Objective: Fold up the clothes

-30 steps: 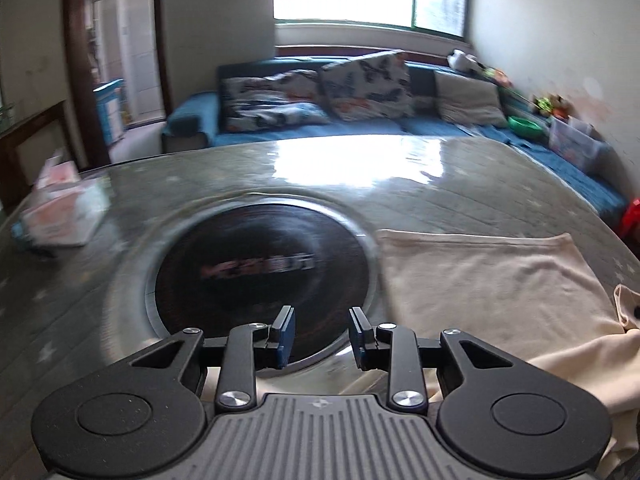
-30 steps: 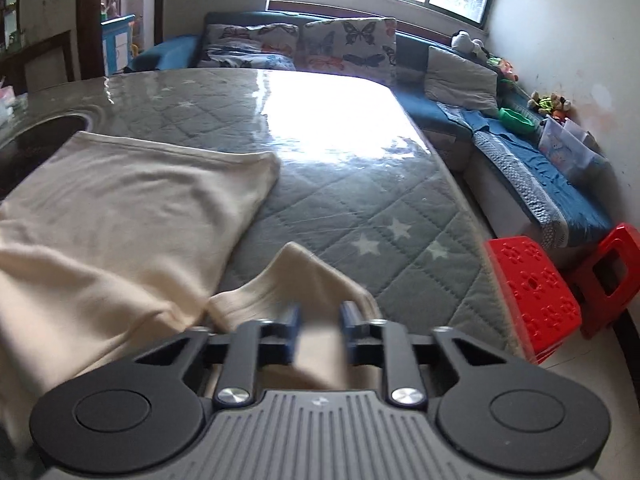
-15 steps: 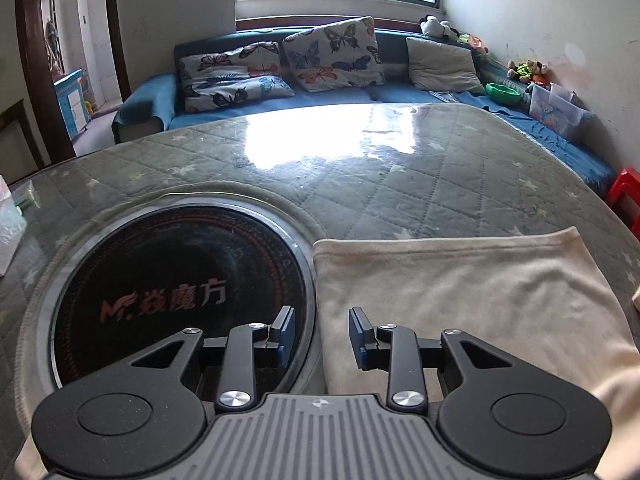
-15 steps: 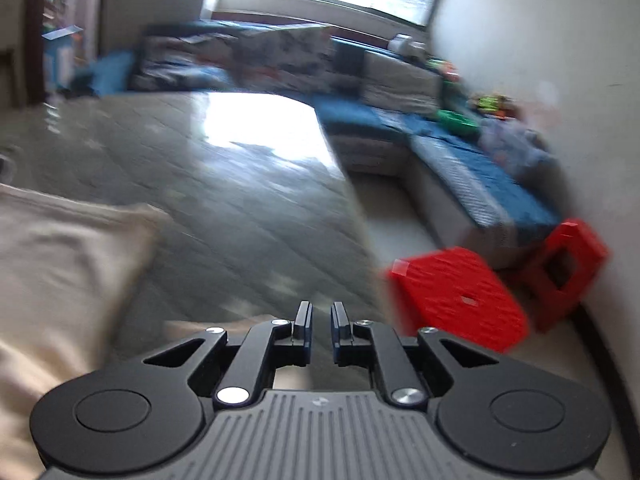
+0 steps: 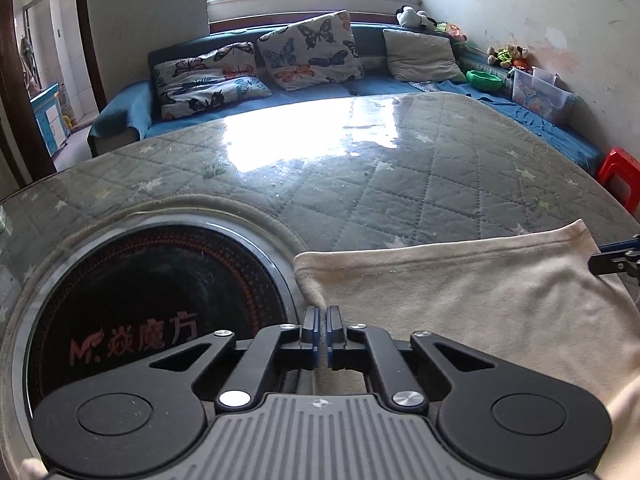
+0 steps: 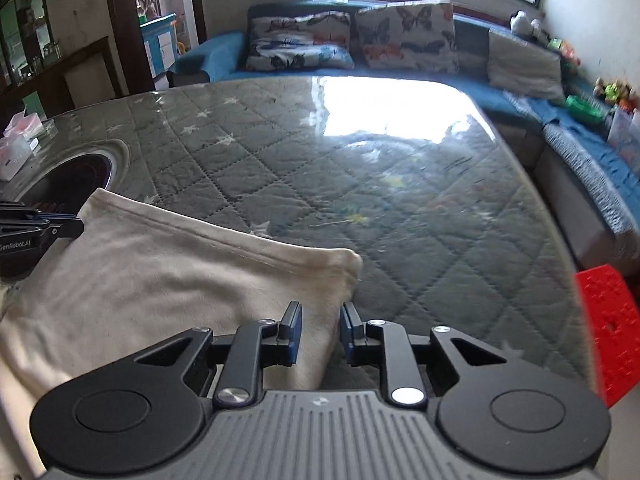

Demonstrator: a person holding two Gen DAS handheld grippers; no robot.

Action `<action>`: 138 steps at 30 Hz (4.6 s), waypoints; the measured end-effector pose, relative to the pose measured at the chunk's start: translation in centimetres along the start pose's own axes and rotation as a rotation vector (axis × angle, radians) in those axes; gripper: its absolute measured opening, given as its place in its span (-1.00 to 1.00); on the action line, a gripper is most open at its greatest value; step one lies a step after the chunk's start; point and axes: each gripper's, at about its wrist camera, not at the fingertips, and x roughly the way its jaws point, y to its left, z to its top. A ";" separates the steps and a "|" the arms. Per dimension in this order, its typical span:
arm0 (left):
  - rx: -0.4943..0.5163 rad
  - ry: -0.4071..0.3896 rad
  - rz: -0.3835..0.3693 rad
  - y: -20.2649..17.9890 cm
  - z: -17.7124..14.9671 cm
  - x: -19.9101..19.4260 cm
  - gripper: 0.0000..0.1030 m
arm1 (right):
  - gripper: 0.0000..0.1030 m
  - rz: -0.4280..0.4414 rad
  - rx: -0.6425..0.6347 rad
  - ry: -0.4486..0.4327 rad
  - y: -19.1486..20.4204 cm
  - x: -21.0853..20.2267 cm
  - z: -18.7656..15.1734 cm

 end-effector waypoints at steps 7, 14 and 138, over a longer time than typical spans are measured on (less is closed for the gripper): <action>-0.014 -0.023 0.047 1.5 1.6 1.3 -0.96 | -0.90 -0.025 -0.069 -0.055 1.8 2.2 3.8; -0.017 -0.015 0.094 2.9 3.6 3.8 -0.95 | -0.88 -0.061 -0.113 -0.056 3.1 6.1 7.3; 0.212 -0.098 -0.266 -10.4 -9.4 -8.3 -0.42 | 0.14 -0.236 0.242 -0.159 -8.4 -3.0 -6.5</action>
